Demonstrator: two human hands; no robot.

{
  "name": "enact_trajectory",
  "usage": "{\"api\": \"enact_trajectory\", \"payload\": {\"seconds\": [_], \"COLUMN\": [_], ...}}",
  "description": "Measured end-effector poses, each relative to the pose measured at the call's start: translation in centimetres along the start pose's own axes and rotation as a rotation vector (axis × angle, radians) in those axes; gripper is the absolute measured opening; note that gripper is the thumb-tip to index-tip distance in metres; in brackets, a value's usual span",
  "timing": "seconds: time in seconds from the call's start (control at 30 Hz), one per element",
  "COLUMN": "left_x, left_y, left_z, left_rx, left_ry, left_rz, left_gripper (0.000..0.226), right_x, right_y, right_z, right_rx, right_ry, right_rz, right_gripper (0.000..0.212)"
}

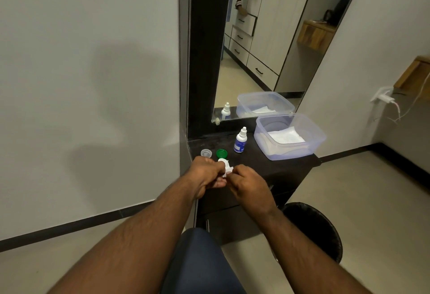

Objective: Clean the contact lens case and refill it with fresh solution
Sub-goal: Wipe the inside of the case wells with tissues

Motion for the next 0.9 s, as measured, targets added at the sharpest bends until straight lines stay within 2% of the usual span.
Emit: {"api": "enact_trajectory", "payload": {"seconds": [0.23,0.57,0.63,0.7,0.8,0.9], "left_x": [0.1,0.1,0.2,0.2,0.2,0.4], "left_y": [-0.1,-0.1,0.1,0.1,0.0,0.1], "left_z": [0.1,0.0,0.0,0.0,-0.1,-0.1], "left_rx": [-0.005,-0.053,-0.047,-0.033,-0.018,0.003], "left_ry": [0.005,-0.001,0.012,0.026,0.019,0.006], "left_rz": [0.023,0.027,0.008,-0.014,-0.037,-0.062], "left_gripper": [0.009,0.009,0.013,0.012,0.010,0.010], "right_x": [-0.3,-0.6,-0.8,-1.0,-1.4,-1.3], "right_y": [0.2,0.3,0.4,0.5,1.2,2.2], "right_z": [-0.3,-0.6,-0.3,0.7,2.7,3.5], "right_rx": [-0.036,0.039,0.040,0.044,0.132,0.304], "right_ry": [0.030,-0.090,-0.134,-0.219,-0.390,-0.456], "right_rz": [-0.019,-0.009,-0.041,-0.074,-0.016,0.068], "right_gripper": [0.015,0.010,0.005,0.011,0.018,0.018]}}
Point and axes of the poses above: each hand's wrist, its own x-axis towards the middle knuckle, its own y-axis out of the back of the hand, z = x × y, the point moved 2 cm from there along x, towards the middle knuckle, and after that the axes turned 1 degree about x, right-handed, at the moved point
